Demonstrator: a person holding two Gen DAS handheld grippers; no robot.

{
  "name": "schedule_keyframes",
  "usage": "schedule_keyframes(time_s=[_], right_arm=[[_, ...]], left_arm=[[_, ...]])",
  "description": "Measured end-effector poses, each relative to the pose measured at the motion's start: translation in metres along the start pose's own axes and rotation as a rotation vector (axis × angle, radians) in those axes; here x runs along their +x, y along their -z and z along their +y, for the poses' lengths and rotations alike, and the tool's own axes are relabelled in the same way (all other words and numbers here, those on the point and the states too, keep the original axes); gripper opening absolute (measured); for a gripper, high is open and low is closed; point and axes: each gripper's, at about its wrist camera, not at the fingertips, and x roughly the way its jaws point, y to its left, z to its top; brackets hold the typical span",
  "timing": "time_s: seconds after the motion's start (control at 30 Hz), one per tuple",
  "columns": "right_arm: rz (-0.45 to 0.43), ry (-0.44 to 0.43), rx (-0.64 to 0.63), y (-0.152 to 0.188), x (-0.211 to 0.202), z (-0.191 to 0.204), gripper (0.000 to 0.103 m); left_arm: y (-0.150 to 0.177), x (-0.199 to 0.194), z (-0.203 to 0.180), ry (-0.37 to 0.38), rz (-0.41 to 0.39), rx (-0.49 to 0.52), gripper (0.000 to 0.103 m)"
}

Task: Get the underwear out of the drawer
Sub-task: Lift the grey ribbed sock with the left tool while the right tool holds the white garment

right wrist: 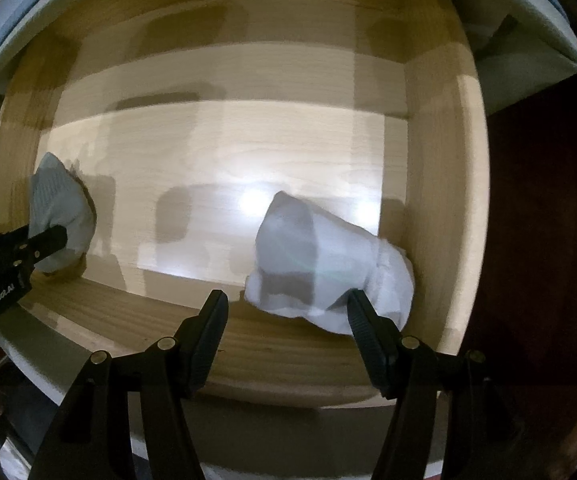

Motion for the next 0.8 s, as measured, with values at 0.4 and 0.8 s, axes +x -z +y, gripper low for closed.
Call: schedule_keyframes(time_s=[0.4, 0.8], right_arm=[[-0.018, 0.001, -0.009, -0.002, -0.002, -0.011, 0.066], [-0.053, 0.004, 0.011, 0.005, -0.019, -0.019, 0.067]], left_arm=[[0.017, -0.038, 0.013, 0.046, -0.076, -0.004, 0.029], [0.021, -0.071, 0.014, 0.07, -0.134, 0.013, 0.029]])
